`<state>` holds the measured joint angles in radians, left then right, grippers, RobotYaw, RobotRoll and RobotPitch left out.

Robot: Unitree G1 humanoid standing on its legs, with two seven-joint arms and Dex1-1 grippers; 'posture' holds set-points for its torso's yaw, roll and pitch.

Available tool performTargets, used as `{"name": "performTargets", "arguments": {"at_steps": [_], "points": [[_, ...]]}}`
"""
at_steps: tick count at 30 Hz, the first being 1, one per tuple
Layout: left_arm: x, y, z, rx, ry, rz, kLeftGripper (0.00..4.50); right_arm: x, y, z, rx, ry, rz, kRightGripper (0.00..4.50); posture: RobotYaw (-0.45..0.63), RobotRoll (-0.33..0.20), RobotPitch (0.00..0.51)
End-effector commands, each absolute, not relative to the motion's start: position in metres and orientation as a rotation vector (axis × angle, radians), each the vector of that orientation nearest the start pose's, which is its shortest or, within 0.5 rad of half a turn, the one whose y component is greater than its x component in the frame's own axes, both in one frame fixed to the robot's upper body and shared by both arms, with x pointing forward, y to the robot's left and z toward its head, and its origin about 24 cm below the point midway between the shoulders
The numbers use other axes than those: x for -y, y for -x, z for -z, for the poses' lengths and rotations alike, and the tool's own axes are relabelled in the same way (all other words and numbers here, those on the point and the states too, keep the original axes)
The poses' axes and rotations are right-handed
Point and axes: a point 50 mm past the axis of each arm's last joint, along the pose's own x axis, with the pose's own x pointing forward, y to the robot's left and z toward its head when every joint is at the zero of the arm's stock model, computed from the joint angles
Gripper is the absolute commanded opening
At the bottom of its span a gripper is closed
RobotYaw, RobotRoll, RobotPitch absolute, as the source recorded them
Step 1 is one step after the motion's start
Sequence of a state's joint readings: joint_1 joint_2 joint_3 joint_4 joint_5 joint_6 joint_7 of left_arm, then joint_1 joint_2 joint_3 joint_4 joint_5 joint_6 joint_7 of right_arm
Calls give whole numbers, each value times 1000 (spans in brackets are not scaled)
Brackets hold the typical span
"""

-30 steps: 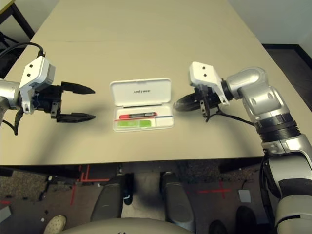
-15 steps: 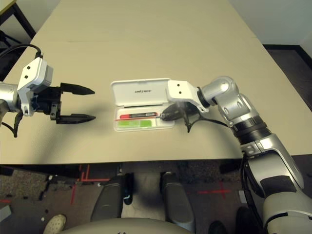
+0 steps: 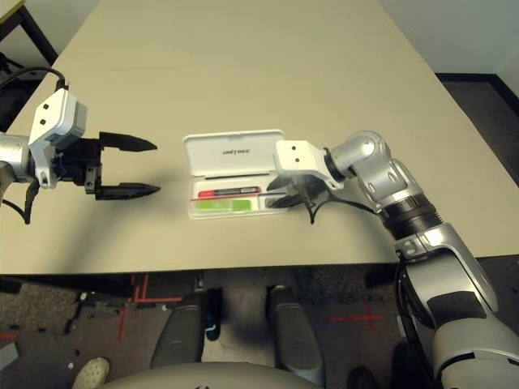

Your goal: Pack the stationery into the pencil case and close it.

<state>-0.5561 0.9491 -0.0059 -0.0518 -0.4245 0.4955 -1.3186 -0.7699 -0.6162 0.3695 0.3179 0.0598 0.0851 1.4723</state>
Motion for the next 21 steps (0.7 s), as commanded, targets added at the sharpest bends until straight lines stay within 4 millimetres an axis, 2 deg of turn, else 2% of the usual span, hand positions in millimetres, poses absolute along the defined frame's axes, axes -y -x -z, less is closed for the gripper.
{"name": "performTargets", "arguments": {"at_steps": [1, 5, 11, 14, 17, 21], "points": [[-231, -287, -215, -269, -514, 1173, 4500, 151, -318, -157, -288, 716, -1591, 4371, 75, 0, 158], [-238, -297, -213, -289, -531, 1112, 4500, 161, -317, -161, -333, 526, -1604, 4465, 67, 0, 161], [-254, -305, -209, -349, -542, 1021, 4500, 184, -314, -168, -208, 412, -1639, 4465, 65, 0, 168], [-266, -314, -205, -421, -524, 888, 3925, 200, -317, -174, -164, 398, -1590, 4500, 61, 0, 168], [-274, -326, -201, -475, -521, 713, 2815, 211, -320, -179, -164, 400, -1552, 4500, 50, 0, 167], [-269, -344, -199, -473, -499, 599, 1240, 218, -321, -181, -152, 385, -1528, 4500, 38, 0, 165]]}}
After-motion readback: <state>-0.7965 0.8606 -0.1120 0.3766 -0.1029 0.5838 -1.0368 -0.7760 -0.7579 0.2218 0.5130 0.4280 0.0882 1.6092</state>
